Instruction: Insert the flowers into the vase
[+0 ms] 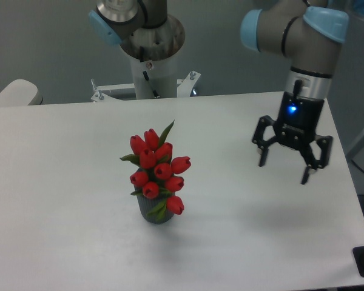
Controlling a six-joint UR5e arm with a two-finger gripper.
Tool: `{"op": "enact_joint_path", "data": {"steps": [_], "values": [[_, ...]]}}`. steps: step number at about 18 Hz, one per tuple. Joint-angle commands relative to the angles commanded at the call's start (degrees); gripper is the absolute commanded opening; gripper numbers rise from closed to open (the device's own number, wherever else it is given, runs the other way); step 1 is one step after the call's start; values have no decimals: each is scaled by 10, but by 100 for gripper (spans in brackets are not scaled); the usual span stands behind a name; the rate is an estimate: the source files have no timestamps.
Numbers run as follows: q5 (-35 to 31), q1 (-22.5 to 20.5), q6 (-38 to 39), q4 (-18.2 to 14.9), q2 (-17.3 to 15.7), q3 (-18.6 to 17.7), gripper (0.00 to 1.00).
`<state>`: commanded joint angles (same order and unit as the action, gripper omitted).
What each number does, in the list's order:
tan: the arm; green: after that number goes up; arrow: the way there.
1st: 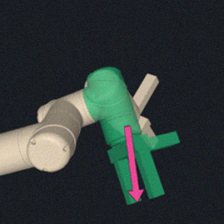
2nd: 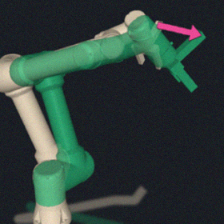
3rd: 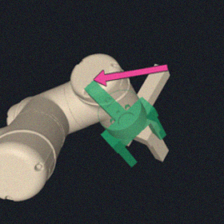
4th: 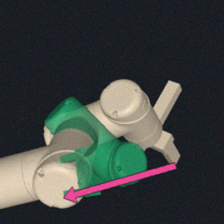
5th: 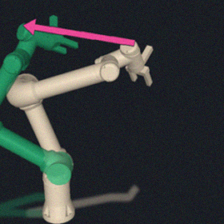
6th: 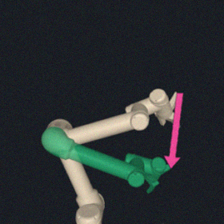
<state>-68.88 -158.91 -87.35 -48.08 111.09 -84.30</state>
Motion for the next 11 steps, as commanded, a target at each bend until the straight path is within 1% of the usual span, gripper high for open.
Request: {"op": "enact_joint_path", "data": {"steps": [3,4,5,7,8,11], "values": [[-29,3,-37,-2,5,23,100],[-49,4,-48,-8,6,33,100],[-71,5,-58,-21,5,39,100],[-93,16,-89,-40,3,43,100],[-100,17,-98,-42,0,43,100],[-138,39,-100,-58,-3,44,100]]}}
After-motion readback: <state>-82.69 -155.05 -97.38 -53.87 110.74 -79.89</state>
